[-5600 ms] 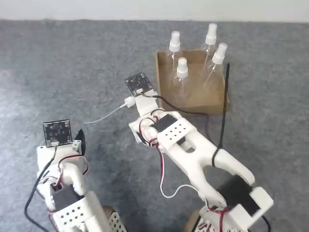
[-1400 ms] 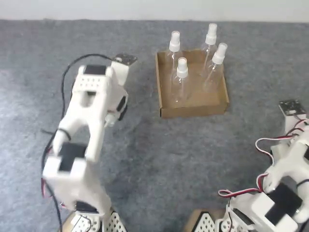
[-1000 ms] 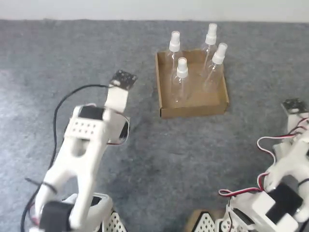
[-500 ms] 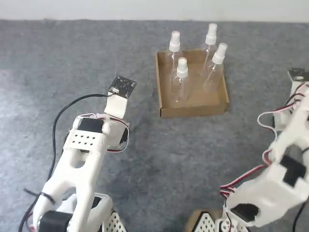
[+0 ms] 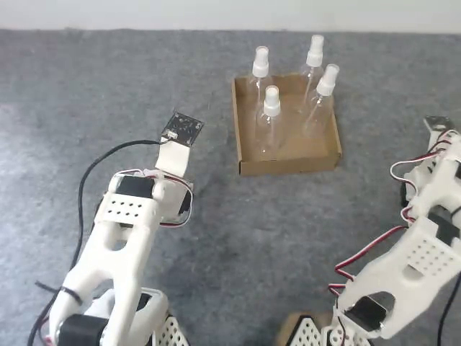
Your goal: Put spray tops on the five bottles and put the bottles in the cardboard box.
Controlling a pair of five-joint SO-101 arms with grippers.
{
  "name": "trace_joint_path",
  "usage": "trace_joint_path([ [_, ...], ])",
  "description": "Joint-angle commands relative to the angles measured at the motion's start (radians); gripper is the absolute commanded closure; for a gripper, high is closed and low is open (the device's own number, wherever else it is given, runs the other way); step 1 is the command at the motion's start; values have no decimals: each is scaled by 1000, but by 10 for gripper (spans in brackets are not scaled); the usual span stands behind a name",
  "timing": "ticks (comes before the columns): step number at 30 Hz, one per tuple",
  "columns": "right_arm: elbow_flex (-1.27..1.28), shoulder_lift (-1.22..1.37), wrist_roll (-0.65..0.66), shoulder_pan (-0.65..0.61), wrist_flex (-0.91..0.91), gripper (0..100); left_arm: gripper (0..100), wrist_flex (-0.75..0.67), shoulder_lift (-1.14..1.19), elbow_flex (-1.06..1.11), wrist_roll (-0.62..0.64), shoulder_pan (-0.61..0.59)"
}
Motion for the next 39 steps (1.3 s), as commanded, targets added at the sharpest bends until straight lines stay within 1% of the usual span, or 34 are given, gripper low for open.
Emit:
trace_joint_path([
  [1,-41,-10,-3,8,13,908,976,-26,-38,-2,5,3],
  [5,-66,-12,2,5,15,996,976,-26,-38,-2,5,3],
  [8,-110,-16,34,4,16,994,976,-26,-38,-2,5,3],
  [12,-133,-107,17,-7,58,994,976,-26,-38,-2,5,3],
  [17,-126,-338,14,-128,194,994,977,-49,-41,-4,2,3],
  [20,-124,-490,-44,-237,260,994,980,-43,-54,-30,-2,-6],
  [23,-74,-642,-97,-367,286,994,985,-32,-103,-73,0,-8],
  [27,146,-863,-169,-602,231,993,988,58,-264,-165,15,-8],
  [29,282,-984,-192,-730,159,993,988,87,-371,-208,60,-25],
  [34,542,-1233,-245,-1030,15,993,988,91,-618,-268,153,-114],
  [36,621,-1276,-262,-1133,-38,993,988,77,-703,-272,242,-172],
  [39,749,-1283,-258,-1274,-170,993,988,26,-819,-254,385,-269],
])
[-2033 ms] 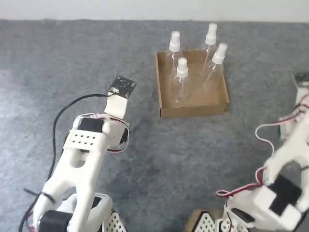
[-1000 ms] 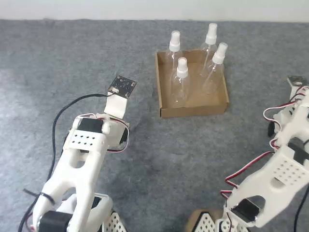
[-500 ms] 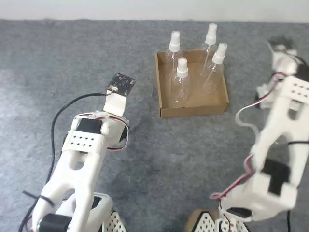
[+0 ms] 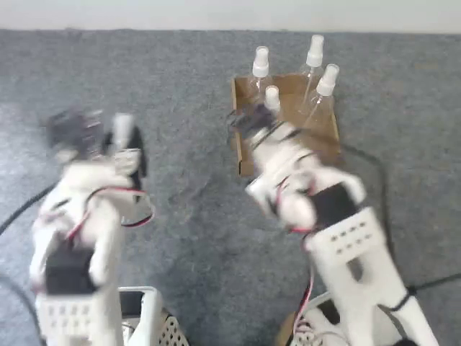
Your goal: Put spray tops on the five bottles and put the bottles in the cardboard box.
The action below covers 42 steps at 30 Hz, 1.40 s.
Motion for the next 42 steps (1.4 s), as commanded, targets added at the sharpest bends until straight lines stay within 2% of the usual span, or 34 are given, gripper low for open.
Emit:
trace_joint_path([
  [1,170,-61,-12,-208,-213,993,988,-72,-193,-27,215,-132],
  [4,315,-73,-6,-274,-398,993,988,-77,-308,21,279,-203],
  [9,477,-73,48,-346,-616,993,988,-137,-453,174,282,-124],
  [15,523,-73,44,-372,-654,993,988,-253,-534,286,368,-31],
  [22,549,-74,41,-371,-688,993,988,-269,-540,289,399,-6],
  [31,801,-74,49,-372,-1205,993,988,-284,-543,291,402,15],
  [33,809,-74,48,-372,-1237,993,988,-284,-540,295,402,32],
  [38,812,-74,44,-426,-1244,993,988,-336,-540,383,402,161],
  [42,810,-74,46,-444,-1237,993,988,-359,-545,421,399,189],
])
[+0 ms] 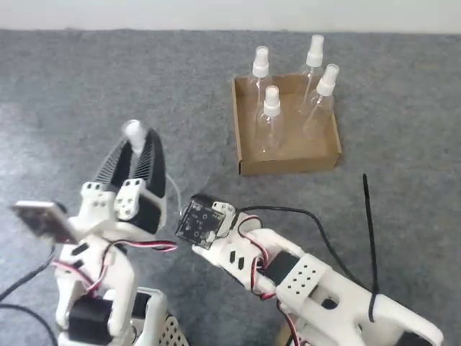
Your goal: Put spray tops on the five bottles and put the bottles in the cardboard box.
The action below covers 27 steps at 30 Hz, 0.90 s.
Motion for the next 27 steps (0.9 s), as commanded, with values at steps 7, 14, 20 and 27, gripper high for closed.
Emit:
trace_joint_path([
  [7,-9,-42,9,-15,-21,993,988,-37,3,16,8,25],
  [14,-12,-42,-6,-13,-28,993,988,-35,2,51,8,26],
  [20,-28,-59,-81,41,-18,993,988,-18,3,96,6,41],
  [27,-15,-278,-86,45,108,993,988,20,3,110,-49,41],
])
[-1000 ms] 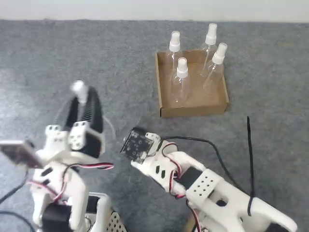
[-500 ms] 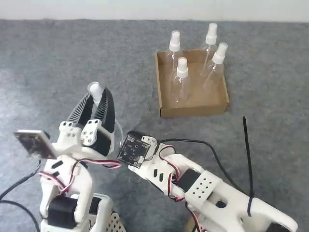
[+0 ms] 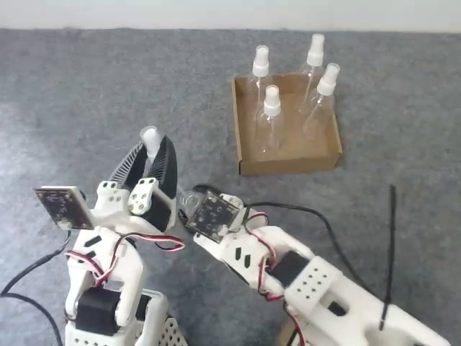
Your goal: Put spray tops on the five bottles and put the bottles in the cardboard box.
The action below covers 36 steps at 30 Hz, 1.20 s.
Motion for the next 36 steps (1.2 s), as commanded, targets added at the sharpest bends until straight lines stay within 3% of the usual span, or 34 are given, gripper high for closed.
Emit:
trace_joint_path([
  [1,-15,-206,-12,12,114,993,988,41,2,-8,-64,8],
  [8,41,-432,-14,54,203,993,988,112,2,-5,-207,196],
  [14,48,-509,-147,145,214,993,988,104,2,24,-226,212],
  [24,55,-516,-149,151,249,993,988,69,2,90,-259,290],
  [28,49,-527,-83,136,341,993,988,75,2,93,-261,290],
  [36,84,-527,98,131,343,992,988,75,-5,91,-261,290],
])
